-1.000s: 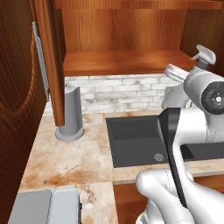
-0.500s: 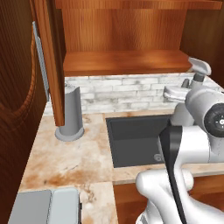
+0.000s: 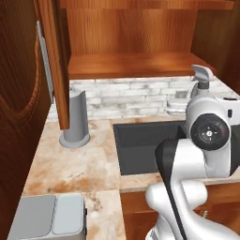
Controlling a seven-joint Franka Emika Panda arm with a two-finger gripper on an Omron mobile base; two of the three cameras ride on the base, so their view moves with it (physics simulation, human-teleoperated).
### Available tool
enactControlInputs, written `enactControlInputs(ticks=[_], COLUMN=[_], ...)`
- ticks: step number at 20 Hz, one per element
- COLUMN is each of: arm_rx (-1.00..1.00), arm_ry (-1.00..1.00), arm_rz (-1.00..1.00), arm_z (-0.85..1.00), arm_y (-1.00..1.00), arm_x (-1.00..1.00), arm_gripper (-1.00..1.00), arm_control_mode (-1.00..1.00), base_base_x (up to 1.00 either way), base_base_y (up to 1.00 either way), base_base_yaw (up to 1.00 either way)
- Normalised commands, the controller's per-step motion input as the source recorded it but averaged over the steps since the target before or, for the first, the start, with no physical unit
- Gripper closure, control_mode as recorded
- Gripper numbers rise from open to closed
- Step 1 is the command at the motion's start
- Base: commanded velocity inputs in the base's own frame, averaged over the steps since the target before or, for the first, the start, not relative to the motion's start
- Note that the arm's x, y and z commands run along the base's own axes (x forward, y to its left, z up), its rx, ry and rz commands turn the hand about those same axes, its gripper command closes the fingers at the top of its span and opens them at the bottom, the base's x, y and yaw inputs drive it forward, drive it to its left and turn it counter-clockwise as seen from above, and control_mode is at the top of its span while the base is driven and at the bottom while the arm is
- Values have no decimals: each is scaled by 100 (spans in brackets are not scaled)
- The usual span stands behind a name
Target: Grab the spray bottle from the cabinet, then place it next to the cutting board for sanitizing. Then grab the dish brush from the countertop next to the sink and place it next to the cutting board.
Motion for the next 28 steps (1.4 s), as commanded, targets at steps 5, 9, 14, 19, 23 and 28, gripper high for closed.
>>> enactControlInputs(ticks=[5, 9, 14, 19, 23, 28], arm_rx=[0, 0, 0, 0, 0, 0], arm_ry=[0, 0, 0, 0, 0, 0], arm_rz=[0, 0, 0, 0, 0, 0], arm_z=[0, 0, 0, 0, 0, 0], arm_y=[0, 0, 0, 0, 0, 0], arm_x=[0, 0, 0, 0, 0, 0], arm_gripper=[100, 100, 100, 100, 100, 100], arm_control_mode=[100, 100, 100, 100, 100, 100], base_base_x=[-100, -98, -29, -21, -20, 10], base_base_y=[-2, -55, -100, -100, -100, -84], base_base_yaw=[0, 0, 5, 8, 6, 7])
